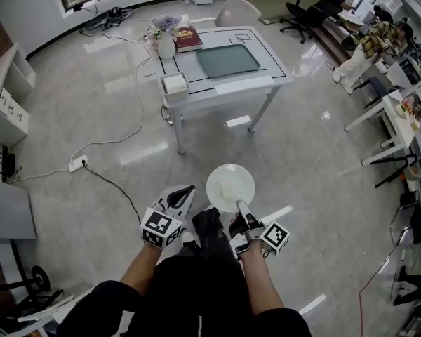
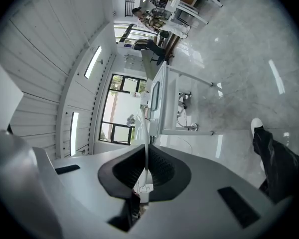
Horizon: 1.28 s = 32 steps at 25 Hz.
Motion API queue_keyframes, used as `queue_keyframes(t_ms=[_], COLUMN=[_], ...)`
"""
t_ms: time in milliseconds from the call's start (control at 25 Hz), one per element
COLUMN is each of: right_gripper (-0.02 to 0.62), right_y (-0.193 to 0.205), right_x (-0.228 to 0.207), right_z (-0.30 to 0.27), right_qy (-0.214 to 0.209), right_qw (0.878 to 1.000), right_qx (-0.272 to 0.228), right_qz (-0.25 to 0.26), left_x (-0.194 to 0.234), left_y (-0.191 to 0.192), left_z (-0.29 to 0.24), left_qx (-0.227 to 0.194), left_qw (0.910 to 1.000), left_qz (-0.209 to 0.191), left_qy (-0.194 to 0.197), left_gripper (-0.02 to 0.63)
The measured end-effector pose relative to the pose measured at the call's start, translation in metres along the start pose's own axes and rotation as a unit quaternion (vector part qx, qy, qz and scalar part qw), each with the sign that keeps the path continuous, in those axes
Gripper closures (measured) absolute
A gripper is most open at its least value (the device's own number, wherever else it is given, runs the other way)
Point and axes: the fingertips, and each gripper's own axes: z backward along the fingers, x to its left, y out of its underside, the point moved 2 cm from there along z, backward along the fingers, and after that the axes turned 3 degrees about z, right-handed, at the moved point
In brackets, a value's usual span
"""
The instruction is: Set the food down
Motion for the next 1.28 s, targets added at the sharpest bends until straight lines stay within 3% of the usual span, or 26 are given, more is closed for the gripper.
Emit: queue_keyframes(t_ms=[520,600,720,1040,1280], right_gripper=[0.578,0.578,0.578,0.578,0.578], right_y=[-0.023,-0.029,-0.041,-0.072,-0.098], right_x=[0.004,0.005,-0.001,0.001,0.008], right_z=[-0.037,-0.050,-0.065,-0.117,-0.154], right_qy=[-0.007,-0.017,0.004,0.010,0.005], right_qw=[1.000,1.000,1.000,1.000,0.999], right_qx=[0.007,0.005,0.009,0.018,0.028], right_qz=[-0.009,-0.016,-0.008,-0.019,-0.024], left_x=[0.021,0.029,0.041,0.078,0.107], left_y=[-0.009,-0.011,-0.014,-0.033,-0.050], left_z=[-0.036,-0.046,-0.064,-0.110,-0.138], left_qx=[0.012,0.014,0.017,0.033,0.032], left_qw=[0.9999,0.9999,0.9998,0.9994,0.9994], left_qz=[0.000,0.000,0.003,0.003,0.002], left_qy=[0.003,0.005,0.007,0.006,-0.012], left_gripper=[0.600,0.600,0.600,0.600,0.600])
